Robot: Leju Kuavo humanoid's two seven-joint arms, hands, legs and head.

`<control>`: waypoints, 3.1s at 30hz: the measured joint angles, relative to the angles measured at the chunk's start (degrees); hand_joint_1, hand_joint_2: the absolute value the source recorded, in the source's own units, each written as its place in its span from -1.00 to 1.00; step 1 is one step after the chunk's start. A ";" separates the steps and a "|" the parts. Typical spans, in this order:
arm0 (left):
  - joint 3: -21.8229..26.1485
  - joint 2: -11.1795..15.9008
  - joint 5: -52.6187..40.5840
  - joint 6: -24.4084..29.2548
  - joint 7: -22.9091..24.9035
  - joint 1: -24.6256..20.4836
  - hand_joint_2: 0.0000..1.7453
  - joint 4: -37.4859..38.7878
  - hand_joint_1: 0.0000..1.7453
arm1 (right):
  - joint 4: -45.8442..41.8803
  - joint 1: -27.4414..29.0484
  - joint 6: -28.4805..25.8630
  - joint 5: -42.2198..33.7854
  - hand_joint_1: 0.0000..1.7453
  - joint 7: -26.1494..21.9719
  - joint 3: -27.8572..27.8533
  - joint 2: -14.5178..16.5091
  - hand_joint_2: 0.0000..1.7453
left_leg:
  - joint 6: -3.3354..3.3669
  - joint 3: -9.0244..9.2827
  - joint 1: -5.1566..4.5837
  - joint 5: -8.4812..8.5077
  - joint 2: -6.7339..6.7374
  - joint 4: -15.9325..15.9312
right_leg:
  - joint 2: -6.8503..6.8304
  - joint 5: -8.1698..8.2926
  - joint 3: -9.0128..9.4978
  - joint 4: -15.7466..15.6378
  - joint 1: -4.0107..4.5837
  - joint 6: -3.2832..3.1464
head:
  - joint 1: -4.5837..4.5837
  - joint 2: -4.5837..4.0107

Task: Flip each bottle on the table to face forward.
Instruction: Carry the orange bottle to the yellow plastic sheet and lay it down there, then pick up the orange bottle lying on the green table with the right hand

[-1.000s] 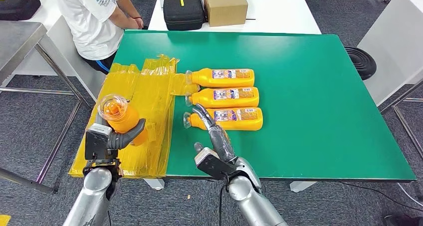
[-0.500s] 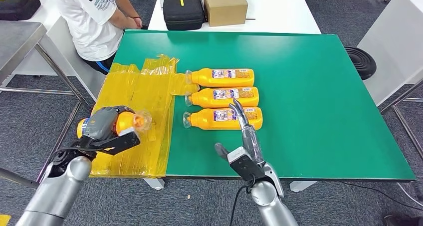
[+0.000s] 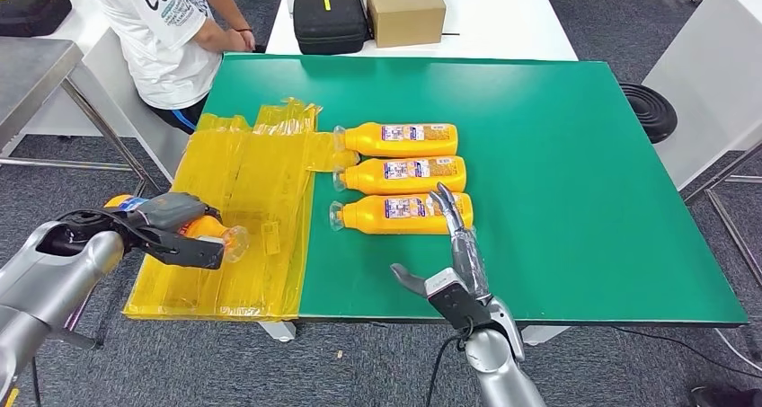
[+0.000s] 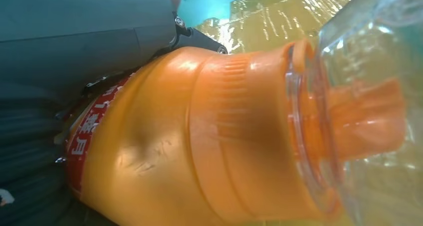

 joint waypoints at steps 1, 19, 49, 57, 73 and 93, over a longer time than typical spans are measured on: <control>-1.24 -0.03 0.84 -0.04 0.06 -0.81 1.00 0.66 0.88 | -0.01 0.07 0.00 -0.01 -1.00 -0.01 -0.12 -0.01 1.00 | 0.00 0.00 0.00 0.00 0.00 0.00 | 0.00 0.00 0.00 0.00 0.00 0.00 | 0.00 0.00; -10.96 -7.37 7.30 11.32 5.00 -3.07 1.00 12.94 0.89 | 0.27 0.68 -0.93 0.15 -1.00 -0.82 -0.58 0.05 1.00 | 0.00 -0.02 -0.01 -0.01 -0.01 0.00 | 0.00 0.00 0.02 0.00 0.00 0.00 | 0.00 0.00; -11.98 -13.86 0.33 7.32 3.21 -6.37 1.00 23.03 -0.82 | 2.66 0.16 -1.07 -0.16 -1.00 -1.02 -0.58 0.21 1.00 | -0.01 0.35 -0.01 0.05 -0.20 0.00 | -0.16 0.00 0.46 0.00 0.01 0.01 | -0.01 0.00; -12.97 -14.61 1.53 5.08 2.17 -7.84 1.00 24.83 -0.96 | 3.08 -0.04 -1.30 -0.49 -1.00 -1.11 -0.58 0.21 1.00 | -0.02 0.34 -0.01 0.04 -0.20 0.00 | -0.16 -0.01 0.44 0.00 0.01 0.01 | -0.01 0.00; -14.27 -15.25 4.17 2.24 0.91 -9.21 1.00 26.48 -1.00 | 4.87 -1.68 -1.61 -1.11 -1.00 -1.42 -0.58 0.21 1.00 | -0.01 0.33 -0.01 0.05 -0.20 0.00 | -0.16 -0.01 0.45 0.00 0.01 0.01 | -0.02 0.00; -14.95 -9.97 9.34 3.95 1.53 -9.79 1.00 20.78 -1.00 | 6.26 -2.17 -1.78 -1.55 -1.00 -2.12 -0.53 0.07 1.00 | -0.01 0.29 0.00 0.05 -0.19 0.00 | -0.15 -0.01 0.40 0.01 0.02 0.01 | -0.01 0.00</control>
